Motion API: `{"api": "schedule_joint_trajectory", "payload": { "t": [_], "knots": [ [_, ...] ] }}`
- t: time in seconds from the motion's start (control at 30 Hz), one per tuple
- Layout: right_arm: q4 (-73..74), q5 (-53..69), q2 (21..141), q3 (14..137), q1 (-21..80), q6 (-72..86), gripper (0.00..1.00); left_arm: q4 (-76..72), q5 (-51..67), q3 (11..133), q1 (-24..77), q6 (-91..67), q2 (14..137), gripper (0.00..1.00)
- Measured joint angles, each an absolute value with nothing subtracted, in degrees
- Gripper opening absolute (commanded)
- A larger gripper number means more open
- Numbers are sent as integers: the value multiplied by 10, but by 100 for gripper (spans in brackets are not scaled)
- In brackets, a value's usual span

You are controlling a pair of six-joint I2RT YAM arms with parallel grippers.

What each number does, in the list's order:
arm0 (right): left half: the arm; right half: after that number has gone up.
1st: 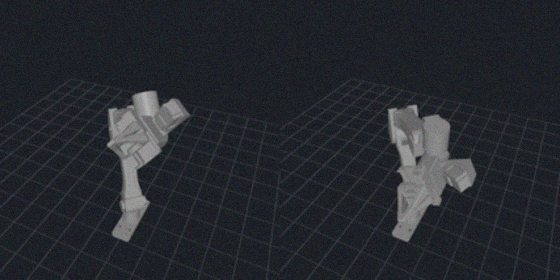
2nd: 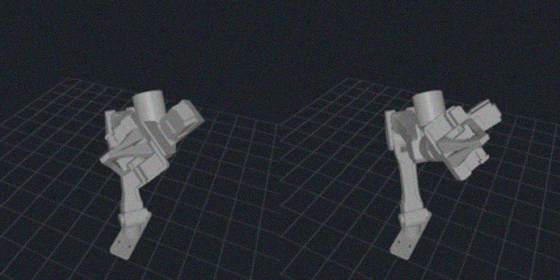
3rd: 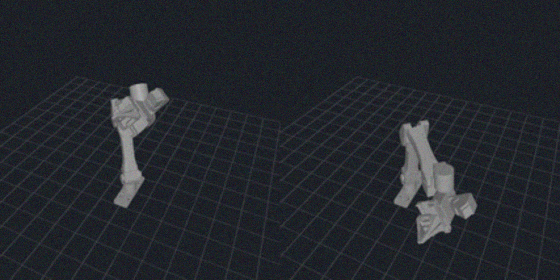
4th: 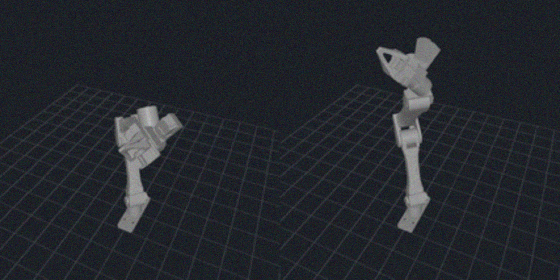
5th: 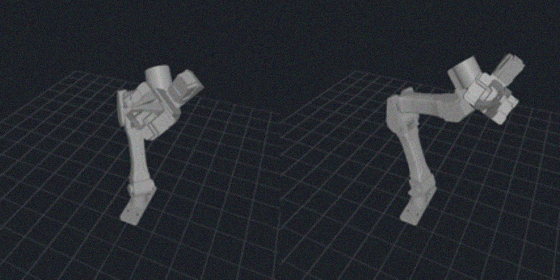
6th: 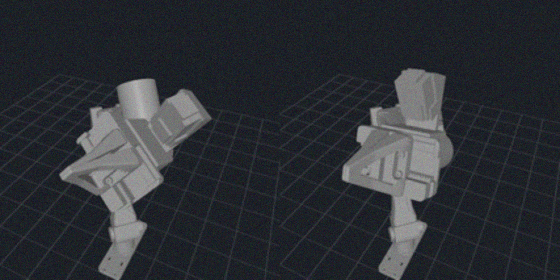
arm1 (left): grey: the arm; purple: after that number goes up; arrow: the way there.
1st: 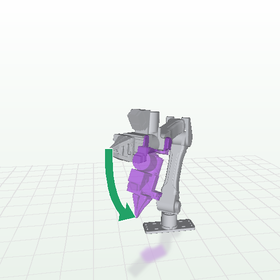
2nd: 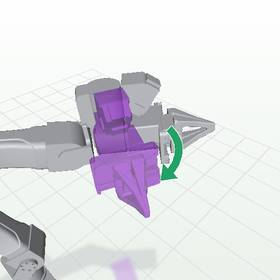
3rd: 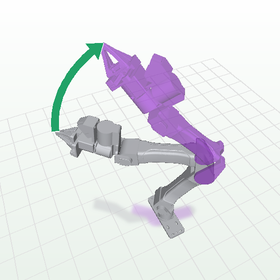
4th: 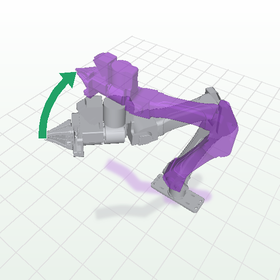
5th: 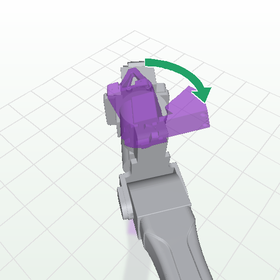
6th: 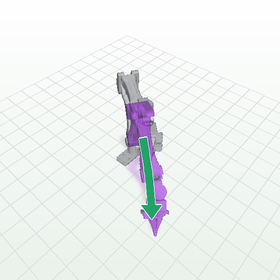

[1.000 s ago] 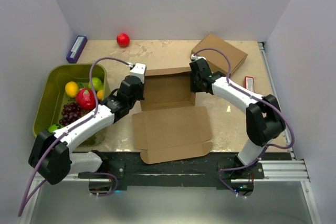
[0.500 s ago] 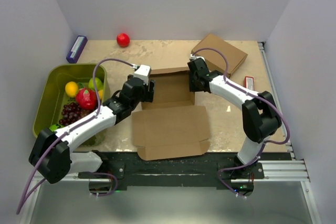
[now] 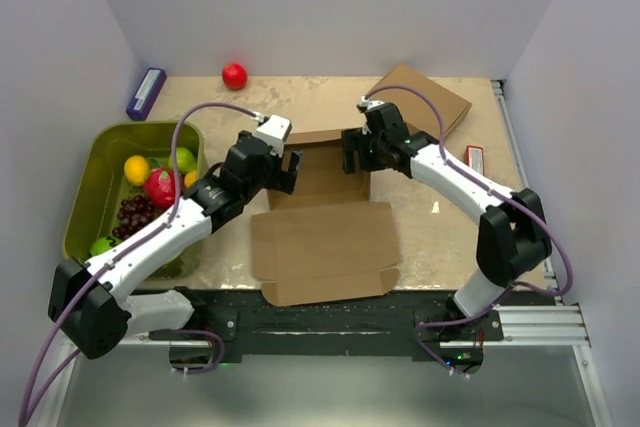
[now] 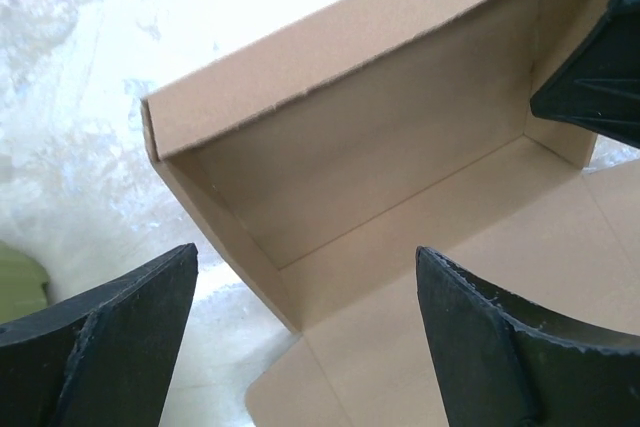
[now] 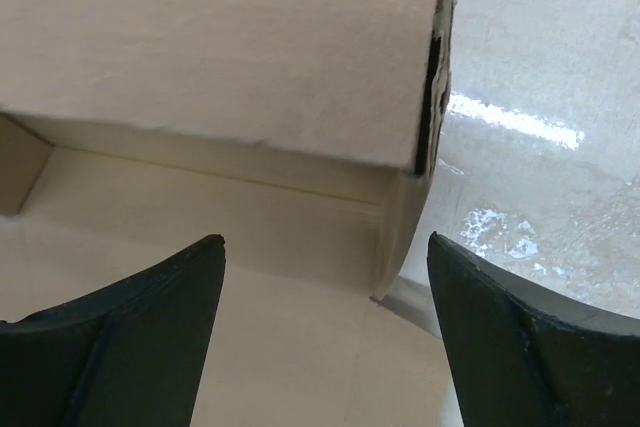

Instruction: Fold the paper box

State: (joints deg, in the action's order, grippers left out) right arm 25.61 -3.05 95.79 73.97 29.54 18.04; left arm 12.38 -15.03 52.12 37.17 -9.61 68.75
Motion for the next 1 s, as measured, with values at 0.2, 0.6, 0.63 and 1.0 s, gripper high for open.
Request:
{"api": "schedule_joint_trajectory", "payload": {
  "t": [0.2,0.6,0.63,1.0],
  "knots": [
    [273,0,908,740,295,166,89,162,-122,576,372,-26,687,94],
    [291,28,801,733,224,152,91,162,-64,663,395,155,804,92],
    [289,28,795,728,214,151,91,161,-64,669,397,161,816,92],
    [293,50,739,678,171,145,90,154,-107,750,399,205,947,62]
  ]
}}
